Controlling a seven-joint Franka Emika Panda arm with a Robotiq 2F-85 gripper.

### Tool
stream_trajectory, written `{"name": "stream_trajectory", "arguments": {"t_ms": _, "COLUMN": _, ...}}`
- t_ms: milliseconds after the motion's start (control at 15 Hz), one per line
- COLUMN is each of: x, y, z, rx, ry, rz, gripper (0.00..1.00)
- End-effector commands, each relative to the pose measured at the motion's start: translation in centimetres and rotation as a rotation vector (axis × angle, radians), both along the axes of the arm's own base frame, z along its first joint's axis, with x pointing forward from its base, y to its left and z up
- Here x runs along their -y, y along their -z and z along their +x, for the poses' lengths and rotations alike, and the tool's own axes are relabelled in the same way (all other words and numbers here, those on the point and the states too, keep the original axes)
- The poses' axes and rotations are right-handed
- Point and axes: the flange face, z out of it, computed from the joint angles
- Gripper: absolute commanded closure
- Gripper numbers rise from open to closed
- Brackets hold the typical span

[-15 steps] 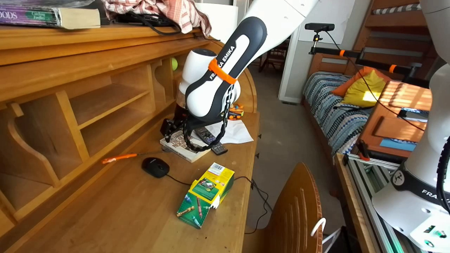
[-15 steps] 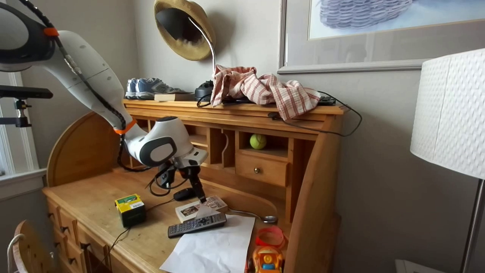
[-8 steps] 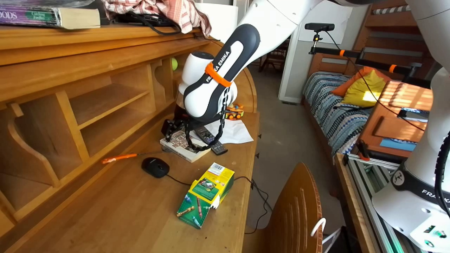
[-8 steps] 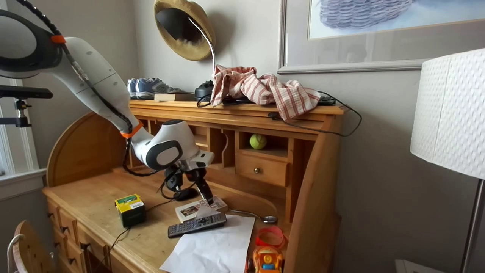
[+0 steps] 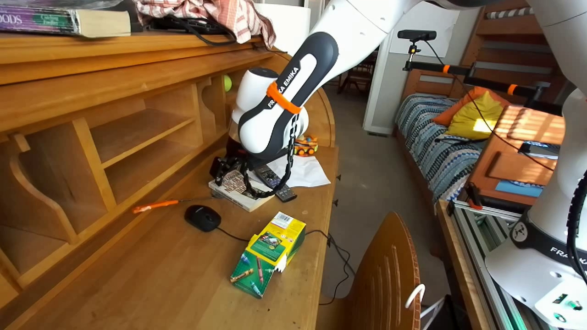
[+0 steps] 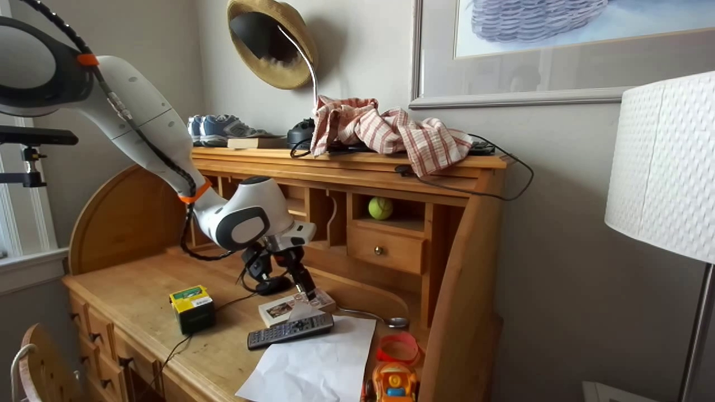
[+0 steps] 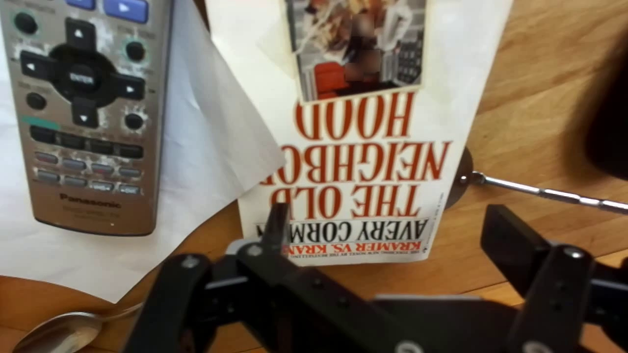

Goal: Put the white book on the top shelf

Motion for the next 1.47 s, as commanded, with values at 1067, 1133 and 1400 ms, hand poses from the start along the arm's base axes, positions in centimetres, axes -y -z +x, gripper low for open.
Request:
{"name": "stream_trajectory", "arguments": {"t_ms": 1067, "x": -8.0, "y": 1.3, "z": -6.2, "rx": -0.309, "ry": -0.299, "rz": 0.138, "gripper": 0.00}}
{"name": "stream_trajectory", "arguments": {"t_ms": 1133, "x": -8.2, "y": 1.5, "z": -6.9, "rx": -0.351, "ry": -0.325, "rz": 0.134, "gripper": 0.00}}
{"name": "stream_trajectory", "arguments": {"t_ms": 1400, "x": -7.0, "y": 1.8, "z": -9.0, "rx": -0.464, "ry": -0.319, "rz": 0.091, "gripper": 0.00}}
